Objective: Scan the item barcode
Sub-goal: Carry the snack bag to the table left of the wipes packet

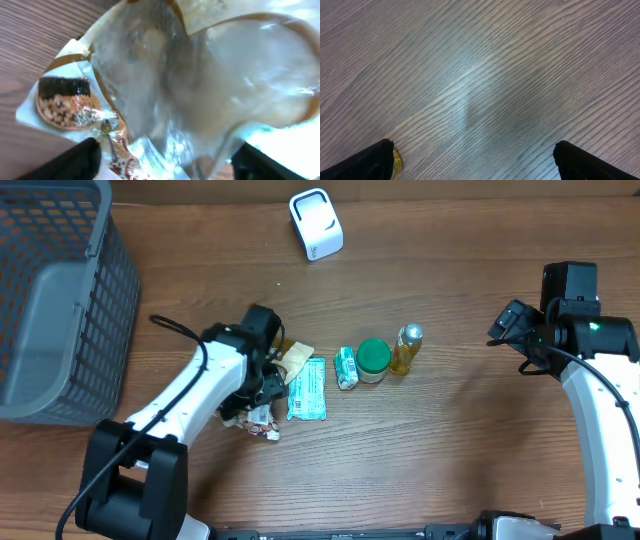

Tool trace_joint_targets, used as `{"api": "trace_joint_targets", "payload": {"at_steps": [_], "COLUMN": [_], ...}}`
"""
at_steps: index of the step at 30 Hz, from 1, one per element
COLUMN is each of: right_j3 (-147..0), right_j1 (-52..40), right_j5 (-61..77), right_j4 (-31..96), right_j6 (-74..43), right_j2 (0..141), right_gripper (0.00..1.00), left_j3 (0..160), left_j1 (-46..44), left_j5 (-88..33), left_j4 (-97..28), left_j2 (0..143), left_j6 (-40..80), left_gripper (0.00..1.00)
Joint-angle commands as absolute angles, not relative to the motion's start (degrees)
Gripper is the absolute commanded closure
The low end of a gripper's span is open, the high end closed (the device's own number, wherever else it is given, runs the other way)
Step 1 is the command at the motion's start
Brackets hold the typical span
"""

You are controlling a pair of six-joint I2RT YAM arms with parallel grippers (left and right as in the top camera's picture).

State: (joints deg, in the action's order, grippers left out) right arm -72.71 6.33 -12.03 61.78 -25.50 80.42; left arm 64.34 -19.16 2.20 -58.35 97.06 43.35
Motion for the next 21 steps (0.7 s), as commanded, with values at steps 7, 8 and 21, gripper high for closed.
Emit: {"api": "trace_joint_targets", "payload": {"at_steps": [7, 8, 21], "right_j3": [-73.34, -73.34, -73.34], "right_j1": [6.39, 6.39, 6.39], "right_j5": [-12.38, -12.38, -12.38], "right_j4": [61.63, 61.63, 61.63], "right_j6": [-25.93, -25.93, -25.93], "right_j2": [80.51, 80.51, 80.51], "right_gripper": [0.0, 0.0, 0.0], "left_j3": [75.9, 75.88, 73.1], "left_j1": [-16.05, -16.08, -16.21], "left_j5": [-2.15, -2.17, -3.11], "left_j4": [-65.84, -66.26, -67.4], "left_j2": [96.99, 97.19, 106.3], "left_j6": [26.87, 26.13, 19.14], "left_gripper": [0.45, 0.46, 0.57]}}
